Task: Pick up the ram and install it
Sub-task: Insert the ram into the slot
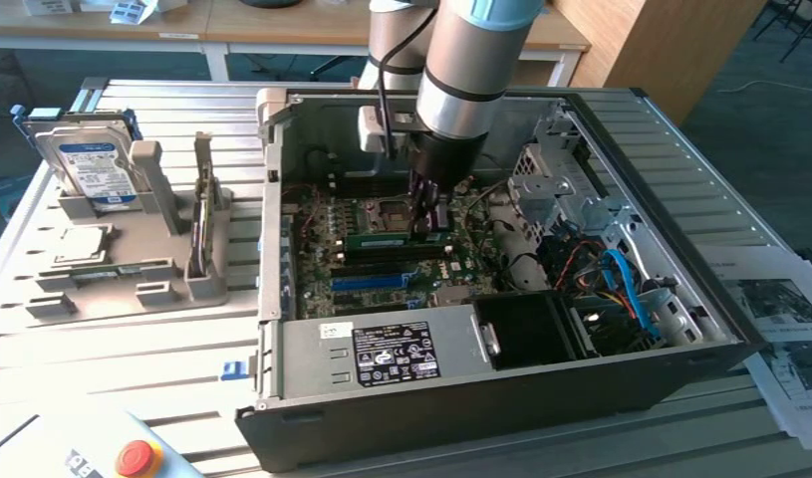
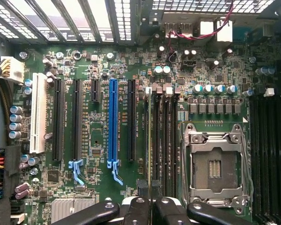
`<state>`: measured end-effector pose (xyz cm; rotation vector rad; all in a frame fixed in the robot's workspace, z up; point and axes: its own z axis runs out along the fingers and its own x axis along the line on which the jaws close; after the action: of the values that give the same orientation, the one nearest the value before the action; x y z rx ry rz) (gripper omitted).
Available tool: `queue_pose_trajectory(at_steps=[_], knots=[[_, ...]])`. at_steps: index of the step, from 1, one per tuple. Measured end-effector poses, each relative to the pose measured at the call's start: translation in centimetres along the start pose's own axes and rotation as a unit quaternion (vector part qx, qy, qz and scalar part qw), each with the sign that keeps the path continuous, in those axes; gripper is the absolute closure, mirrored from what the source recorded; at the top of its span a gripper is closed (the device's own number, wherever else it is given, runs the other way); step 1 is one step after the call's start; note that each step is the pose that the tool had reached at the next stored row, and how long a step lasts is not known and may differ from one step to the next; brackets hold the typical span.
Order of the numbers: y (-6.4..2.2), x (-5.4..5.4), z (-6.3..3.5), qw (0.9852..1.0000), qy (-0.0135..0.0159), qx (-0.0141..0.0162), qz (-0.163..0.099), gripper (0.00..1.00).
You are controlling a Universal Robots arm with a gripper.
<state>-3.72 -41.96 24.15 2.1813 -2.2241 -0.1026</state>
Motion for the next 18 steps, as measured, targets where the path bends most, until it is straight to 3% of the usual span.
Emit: queue_pose_trajectory(at_steps=[18], knots=[[-0.19, 0.00, 0.56, 1.0000, 0.0001, 0.0000, -0.001, 0.88]])
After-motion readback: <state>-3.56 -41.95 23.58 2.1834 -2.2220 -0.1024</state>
